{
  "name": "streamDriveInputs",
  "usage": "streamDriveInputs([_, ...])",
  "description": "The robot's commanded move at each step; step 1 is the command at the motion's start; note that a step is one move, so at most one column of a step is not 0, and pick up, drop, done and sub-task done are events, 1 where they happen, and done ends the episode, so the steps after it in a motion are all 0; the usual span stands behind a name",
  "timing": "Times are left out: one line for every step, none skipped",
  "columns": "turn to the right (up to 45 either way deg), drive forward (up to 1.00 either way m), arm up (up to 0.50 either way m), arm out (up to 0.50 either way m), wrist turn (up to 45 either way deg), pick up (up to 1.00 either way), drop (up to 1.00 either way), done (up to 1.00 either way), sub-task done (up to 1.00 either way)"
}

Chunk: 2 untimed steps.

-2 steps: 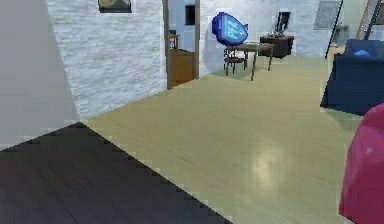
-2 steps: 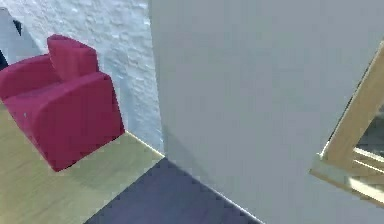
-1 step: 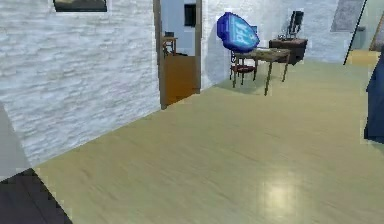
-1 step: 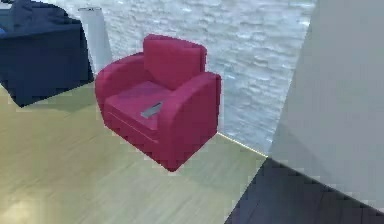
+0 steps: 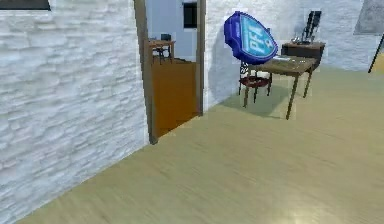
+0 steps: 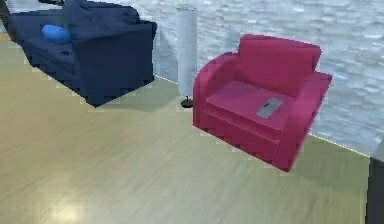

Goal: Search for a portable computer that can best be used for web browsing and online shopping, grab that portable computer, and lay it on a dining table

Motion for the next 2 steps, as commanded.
streamDriveInputs([0.0,1.0,0.0,0.0,0.0,0.0,0.0,0.0,0.0])
streamDriveInputs([0.0,1.0,0.0,0.0,0.0,0.0,0.0,0.0,0.0])
